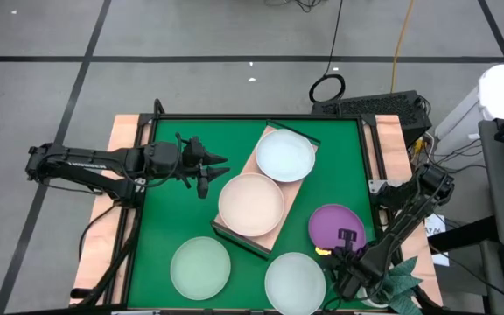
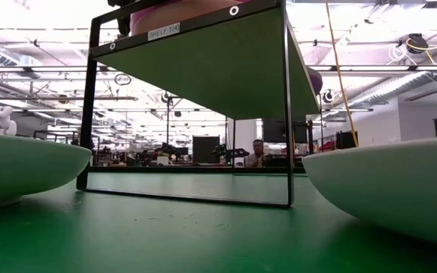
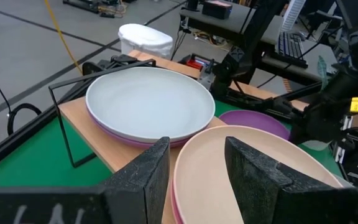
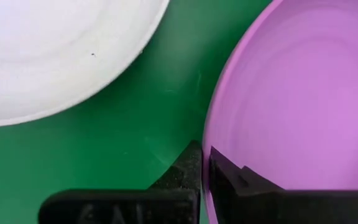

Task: Place and stack plates onto a shelf
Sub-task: Stack the purple plate on top of the white plate on the shelf

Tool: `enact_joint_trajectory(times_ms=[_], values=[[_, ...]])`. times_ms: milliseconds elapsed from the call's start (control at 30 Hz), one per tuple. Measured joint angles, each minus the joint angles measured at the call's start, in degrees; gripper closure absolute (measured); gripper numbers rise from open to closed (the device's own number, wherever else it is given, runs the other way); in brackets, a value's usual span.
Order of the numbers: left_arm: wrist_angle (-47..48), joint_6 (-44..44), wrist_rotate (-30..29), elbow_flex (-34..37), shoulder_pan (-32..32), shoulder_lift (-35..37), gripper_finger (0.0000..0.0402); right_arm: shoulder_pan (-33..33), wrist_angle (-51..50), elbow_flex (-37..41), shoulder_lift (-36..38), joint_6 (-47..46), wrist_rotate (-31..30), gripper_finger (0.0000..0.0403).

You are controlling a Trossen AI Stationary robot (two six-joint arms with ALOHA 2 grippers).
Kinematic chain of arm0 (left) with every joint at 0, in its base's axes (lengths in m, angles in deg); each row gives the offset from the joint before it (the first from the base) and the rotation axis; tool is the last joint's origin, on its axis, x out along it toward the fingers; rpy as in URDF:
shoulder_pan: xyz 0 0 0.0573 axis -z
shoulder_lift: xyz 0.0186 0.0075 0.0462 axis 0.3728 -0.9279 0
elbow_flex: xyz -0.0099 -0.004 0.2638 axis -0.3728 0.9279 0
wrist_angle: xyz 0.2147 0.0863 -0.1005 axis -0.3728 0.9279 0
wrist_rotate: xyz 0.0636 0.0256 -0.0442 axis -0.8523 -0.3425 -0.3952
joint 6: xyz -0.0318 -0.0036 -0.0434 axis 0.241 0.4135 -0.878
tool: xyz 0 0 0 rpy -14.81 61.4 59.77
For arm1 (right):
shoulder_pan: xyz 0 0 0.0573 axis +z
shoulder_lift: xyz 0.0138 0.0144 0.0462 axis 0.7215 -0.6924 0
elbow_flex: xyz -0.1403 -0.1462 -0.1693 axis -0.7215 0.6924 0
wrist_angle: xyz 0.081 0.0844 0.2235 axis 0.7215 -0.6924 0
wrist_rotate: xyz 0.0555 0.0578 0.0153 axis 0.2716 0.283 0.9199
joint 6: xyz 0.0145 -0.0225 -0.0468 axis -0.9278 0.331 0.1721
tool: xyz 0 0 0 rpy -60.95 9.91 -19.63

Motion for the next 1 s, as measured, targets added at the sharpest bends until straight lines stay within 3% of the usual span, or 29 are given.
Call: enact_joint_trajectory(times_ms=[700, 1000], values=[[0.0, 0.4, 0.0, 0.0, 0.0, 0.0, 0.0243, 0.0, -28.3, -17.7, 0.0, 0.3, -13.1, 0.0403], [0.0, 0.7, 0.0, 0.0, 0.0, 0.0, 0.0243, -3.3, -34.5, -23.4, 0.1, 7.4, -17.9, 0.0403]])
